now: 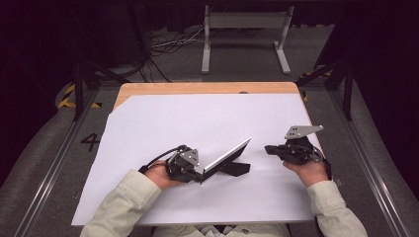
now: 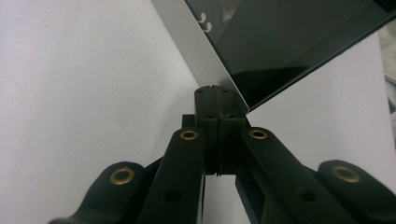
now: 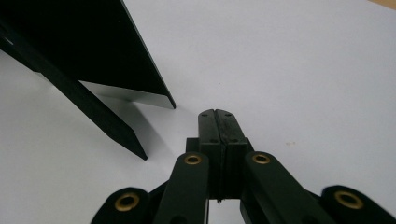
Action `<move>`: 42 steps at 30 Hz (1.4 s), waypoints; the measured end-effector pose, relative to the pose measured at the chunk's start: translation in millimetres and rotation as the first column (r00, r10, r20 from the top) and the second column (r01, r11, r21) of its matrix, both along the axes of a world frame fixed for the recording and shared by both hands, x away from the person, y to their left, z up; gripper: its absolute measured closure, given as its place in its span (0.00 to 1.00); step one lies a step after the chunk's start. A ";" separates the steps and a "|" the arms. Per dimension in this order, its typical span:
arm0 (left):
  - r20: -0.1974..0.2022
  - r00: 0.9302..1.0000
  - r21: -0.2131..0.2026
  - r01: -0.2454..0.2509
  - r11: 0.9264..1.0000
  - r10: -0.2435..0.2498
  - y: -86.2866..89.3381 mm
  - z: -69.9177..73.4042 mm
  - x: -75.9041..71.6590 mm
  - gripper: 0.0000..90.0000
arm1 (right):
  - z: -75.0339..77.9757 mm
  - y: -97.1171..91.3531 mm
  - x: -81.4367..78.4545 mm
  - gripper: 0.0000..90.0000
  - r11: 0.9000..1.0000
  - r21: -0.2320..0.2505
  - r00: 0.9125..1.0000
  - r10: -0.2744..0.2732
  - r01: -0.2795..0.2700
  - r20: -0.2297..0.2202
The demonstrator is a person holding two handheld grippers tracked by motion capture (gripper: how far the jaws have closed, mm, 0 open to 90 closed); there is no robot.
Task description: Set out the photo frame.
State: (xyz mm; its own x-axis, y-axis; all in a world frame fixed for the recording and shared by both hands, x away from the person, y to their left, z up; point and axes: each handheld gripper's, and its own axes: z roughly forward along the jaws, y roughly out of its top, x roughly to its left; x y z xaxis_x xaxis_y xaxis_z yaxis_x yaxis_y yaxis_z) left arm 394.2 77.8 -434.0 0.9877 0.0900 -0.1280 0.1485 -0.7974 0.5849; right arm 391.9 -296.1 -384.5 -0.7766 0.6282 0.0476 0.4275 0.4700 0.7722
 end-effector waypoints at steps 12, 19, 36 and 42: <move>-0.018 0.996 0.024 0.092 0.995 -0.092 -13.7 0.1 -12.2 1.00 | 1.7 -1.2 -0.9 1.00 1.000 0.004 1.000 -0.001 0.001 0.003; -0.033 0.987 0.033 0.158 0.987 -0.157 -26.5 0.8 -22.4 1.00 | 1.9 -1.9 -0.8 1.00 1.000 0.007 1.000 -0.003 0.003 0.004; -0.027 0.971 0.044 0.239 0.970 -0.238 -57.8 0.5 -39.1 1.00 | 4.5 -5.9 -2.4 1.00 1.000 0.016 1.000 -0.014 0.013 0.005; -0.015 0.963 0.047 0.271 0.961 -0.270 -68.7 1.1 -43.2 1.00 | 4.5 -8.1 -3.9 1.00 1.000 0.018 1.000 -0.020 0.020 0.005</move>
State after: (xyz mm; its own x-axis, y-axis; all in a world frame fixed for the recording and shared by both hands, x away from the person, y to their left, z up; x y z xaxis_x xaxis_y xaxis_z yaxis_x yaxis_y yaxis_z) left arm 351.0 9.1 -432.9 0.9749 -0.1741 -0.1387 -0.0718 -0.8359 0.5442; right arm 388.0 -304.3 -379.9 -0.7641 0.6427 0.0550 0.4329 0.4478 0.7823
